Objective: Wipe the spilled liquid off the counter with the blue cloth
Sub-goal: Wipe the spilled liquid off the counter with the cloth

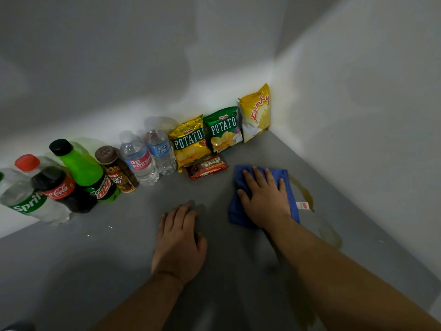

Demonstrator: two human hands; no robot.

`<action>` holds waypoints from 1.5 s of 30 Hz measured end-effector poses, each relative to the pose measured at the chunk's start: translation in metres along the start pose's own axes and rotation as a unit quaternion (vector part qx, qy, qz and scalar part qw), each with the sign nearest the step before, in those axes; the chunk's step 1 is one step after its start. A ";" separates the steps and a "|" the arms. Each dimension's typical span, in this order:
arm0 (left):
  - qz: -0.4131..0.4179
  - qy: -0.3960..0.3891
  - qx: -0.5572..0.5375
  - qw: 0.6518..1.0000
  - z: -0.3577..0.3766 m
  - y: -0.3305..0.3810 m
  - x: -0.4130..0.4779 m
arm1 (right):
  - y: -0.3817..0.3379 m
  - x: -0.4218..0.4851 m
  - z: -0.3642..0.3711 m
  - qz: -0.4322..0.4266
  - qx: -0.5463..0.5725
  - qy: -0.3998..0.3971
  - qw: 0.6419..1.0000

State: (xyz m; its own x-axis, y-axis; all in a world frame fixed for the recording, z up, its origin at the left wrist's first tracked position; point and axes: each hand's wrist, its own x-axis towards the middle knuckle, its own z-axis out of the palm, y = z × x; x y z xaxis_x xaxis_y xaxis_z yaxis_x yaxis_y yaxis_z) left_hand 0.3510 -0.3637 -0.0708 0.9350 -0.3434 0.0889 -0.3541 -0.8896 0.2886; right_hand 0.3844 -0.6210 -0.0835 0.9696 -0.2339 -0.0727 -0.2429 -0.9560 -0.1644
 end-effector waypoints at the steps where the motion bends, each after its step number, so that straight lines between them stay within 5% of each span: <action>1: 0.000 -0.003 -0.001 1.000 0.000 0.000 0.000 | 0.001 -0.007 0.001 0.022 0.000 0.003 1.000; 4: 0.000 0.001 -0.001 1.000 0.000 0.001 0.002 | -0.007 -0.033 0.006 0.049 -0.001 -0.006 0.999; 11: -0.001 -0.013 0.005 1.000 -0.002 0.002 0.001 | 0.002 -0.012 -0.001 -0.035 0.001 -0.022 0.999; 20: 0.000 -0.007 -0.009 1.000 -0.003 0.003 0.001 | 0.015 -0.034 0.002 0.062 0.006 0.006 0.998; 29: -0.008 -0.024 -0.016 1.000 -0.007 0.005 0.002 | 0.027 0.005 -0.010 -0.077 -0.013 -0.039 0.996; 38: 0.000 -0.017 -0.022 1.000 -0.007 0.005 0.002 | 0.051 0.005 -0.009 0.062 -0.015 -0.004 0.998; 45: 0.001 -0.007 -0.016 1.000 -0.005 0.004 0.001 | 0.009 -0.005 -0.005 0.012 -0.008 -0.003 1.000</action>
State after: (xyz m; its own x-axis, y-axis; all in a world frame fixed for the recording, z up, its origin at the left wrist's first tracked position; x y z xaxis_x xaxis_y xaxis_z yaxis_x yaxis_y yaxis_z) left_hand 0.3506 -0.3662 -0.0650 0.9339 -0.3495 0.0758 -0.3549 -0.8790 0.3185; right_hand 0.3776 -0.6294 -0.0800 0.9631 -0.2560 -0.0830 -0.2659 -0.9528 -0.1465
